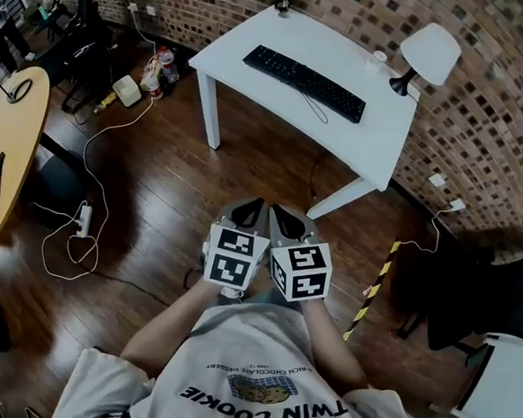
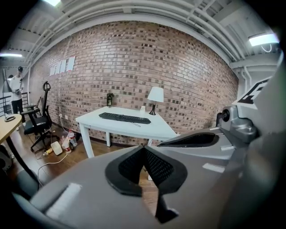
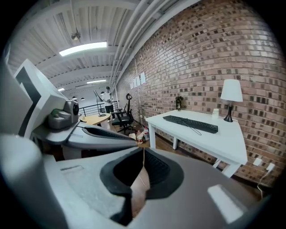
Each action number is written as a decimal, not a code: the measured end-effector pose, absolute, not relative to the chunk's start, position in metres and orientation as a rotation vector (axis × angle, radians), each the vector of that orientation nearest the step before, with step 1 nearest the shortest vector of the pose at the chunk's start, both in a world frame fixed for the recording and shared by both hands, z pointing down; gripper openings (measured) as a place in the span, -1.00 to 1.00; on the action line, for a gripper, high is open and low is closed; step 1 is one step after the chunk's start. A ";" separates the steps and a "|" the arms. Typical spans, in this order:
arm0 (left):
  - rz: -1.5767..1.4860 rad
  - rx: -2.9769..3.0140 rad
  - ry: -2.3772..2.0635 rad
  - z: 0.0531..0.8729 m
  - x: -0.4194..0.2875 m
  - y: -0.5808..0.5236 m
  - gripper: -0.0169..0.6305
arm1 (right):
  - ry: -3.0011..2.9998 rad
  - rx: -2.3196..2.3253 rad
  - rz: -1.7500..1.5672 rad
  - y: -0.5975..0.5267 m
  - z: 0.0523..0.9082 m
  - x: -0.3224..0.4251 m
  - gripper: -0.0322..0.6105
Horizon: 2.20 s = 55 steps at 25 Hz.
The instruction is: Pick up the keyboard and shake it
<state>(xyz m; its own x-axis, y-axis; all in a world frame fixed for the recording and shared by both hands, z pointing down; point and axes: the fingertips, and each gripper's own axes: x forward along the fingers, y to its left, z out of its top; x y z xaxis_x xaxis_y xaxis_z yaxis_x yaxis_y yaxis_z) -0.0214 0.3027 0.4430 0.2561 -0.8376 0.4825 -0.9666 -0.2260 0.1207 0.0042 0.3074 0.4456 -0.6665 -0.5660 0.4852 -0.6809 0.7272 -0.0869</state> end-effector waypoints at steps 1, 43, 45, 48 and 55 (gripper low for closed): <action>0.445 2.144 -1.642 0.443 -0.026 0.297 -0.92 | -2.495 0.960 0.357 0.302 0.446 0.001 -0.89; 1.072 2.421 -1.402 0.511 -0.101 -0.058 -0.58 | -1.966 0.885 -0.227 -0.074 0.529 0.048 -0.61; 1.184 2.448 -1.377 0.518 -0.110 -0.072 -0.56 | -1.909 0.862 -0.270 -0.087 0.538 0.050 -0.59; 1.376 2.501 -1.336 0.530 -0.124 -0.095 -0.50 | -1.829 0.835 -0.293 -0.105 0.554 0.053 -0.52; 1.696 2.549 -1.223 0.556 -0.143 -0.137 -0.34 | -1.730 0.773 -0.305 -0.125 0.574 0.054 -0.43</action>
<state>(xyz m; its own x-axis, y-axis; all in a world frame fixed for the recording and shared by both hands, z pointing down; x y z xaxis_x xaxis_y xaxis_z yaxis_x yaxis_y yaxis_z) -0.1435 -0.1374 0.5558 0.2000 -0.6499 0.7333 -0.4906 -0.7142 -0.4992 0.0535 -0.1247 0.5739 -0.1234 -0.6367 0.7612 -0.3376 0.7482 0.5711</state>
